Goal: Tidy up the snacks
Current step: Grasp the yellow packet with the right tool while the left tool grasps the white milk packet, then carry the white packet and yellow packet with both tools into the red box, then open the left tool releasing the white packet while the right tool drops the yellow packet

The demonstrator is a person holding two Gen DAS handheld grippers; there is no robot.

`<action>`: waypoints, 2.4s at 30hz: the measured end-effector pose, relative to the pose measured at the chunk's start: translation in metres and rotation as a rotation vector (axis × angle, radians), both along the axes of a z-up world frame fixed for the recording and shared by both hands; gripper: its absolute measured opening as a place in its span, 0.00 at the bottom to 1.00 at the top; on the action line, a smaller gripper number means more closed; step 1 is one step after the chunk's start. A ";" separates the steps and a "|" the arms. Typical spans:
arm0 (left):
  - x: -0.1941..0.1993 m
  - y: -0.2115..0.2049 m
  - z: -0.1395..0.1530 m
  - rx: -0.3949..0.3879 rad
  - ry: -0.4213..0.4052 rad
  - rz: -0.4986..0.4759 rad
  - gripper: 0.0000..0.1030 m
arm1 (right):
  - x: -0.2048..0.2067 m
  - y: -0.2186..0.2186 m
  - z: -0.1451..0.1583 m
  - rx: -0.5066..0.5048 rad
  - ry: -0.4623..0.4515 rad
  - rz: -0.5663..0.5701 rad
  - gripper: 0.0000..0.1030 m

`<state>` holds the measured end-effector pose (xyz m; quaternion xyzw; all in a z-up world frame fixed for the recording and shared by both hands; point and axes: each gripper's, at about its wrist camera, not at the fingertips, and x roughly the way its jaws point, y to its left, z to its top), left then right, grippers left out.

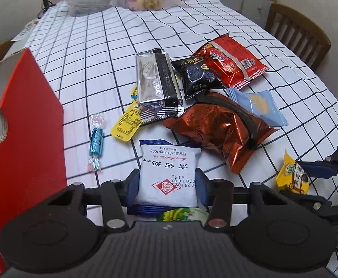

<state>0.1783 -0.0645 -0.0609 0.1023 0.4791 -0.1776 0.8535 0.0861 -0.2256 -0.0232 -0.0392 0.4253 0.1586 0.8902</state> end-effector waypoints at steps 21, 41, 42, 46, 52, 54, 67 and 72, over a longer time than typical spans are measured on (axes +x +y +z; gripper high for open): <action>-0.065 0.048 0.083 -0.144 -0.211 0.092 0.47 | -0.037 0.039 0.073 -0.032 -0.168 -0.003 0.35; -0.081 0.175 0.139 -0.140 -0.366 0.291 0.47 | -0.011 0.182 0.119 -0.034 -0.281 0.169 0.35; -0.081 0.181 0.140 -0.136 -0.368 0.300 0.47 | -0.009 0.189 0.118 -0.032 -0.280 0.176 0.35; -0.076 0.205 0.141 -0.128 -0.372 0.339 0.47 | 0.005 0.214 0.114 -0.034 -0.271 0.187 0.35; -0.059 0.233 0.130 -0.115 -0.342 0.378 0.47 | 0.027 0.246 0.099 -0.056 -0.236 0.201 0.35; -0.052 0.241 0.123 -0.104 -0.328 0.388 0.47 | 0.034 0.256 0.091 -0.070 -0.222 0.205 0.34; -0.012 0.263 0.078 -0.039 -0.232 0.430 0.47 | 0.064 0.289 0.046 -0.128 -0.136 0.213 0.34; -0.010 0.260 0.068 -0.023 -0.210 0.407 0.47 | 0.065 0.289 0.040 -0.119 -0.111 0.208 0.35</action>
